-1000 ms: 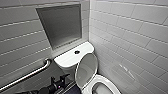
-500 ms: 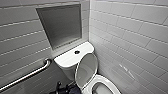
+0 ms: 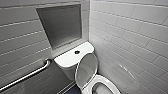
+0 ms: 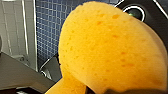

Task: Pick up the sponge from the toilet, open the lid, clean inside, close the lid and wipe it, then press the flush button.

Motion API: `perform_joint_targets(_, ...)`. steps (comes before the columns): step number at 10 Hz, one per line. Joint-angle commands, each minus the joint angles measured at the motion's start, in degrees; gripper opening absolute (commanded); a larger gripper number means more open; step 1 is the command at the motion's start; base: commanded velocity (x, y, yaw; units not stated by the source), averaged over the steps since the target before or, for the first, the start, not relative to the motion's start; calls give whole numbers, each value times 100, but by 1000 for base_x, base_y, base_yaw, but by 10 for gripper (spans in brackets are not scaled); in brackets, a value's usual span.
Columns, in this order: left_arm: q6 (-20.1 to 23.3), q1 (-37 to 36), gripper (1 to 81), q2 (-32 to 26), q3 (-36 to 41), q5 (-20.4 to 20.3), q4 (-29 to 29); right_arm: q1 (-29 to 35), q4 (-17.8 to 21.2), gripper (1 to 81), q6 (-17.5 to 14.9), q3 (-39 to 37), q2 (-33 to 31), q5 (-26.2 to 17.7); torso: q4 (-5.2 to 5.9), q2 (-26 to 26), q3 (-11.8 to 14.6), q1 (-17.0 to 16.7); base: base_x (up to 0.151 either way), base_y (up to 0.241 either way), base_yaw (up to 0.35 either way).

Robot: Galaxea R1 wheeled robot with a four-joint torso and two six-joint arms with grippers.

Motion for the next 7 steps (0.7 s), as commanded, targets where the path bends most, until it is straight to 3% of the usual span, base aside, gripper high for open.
perform_joint_targets(1,65,334,811,-371,127,308,895,17,-154,10,-8,292,-218,-283,0,0,0,0,0,0,0)
perform_joint_targets(5,169,713,811,33,-154,1388,912,70,-163,10,-8,319,-192,-291,0,-2,7,0,0,0,0)
perform_joint_targets(6,703,730,811,112,-233,1583,808,114,-154,10,0,363,-227,-283,0,-2,9,0,0,0,0)
perform_joint_targets(7,1301,827,811,121,-338,1548,264,140,-154,10,1,407,-262,-283,0,-2,9,0,0,0,0)
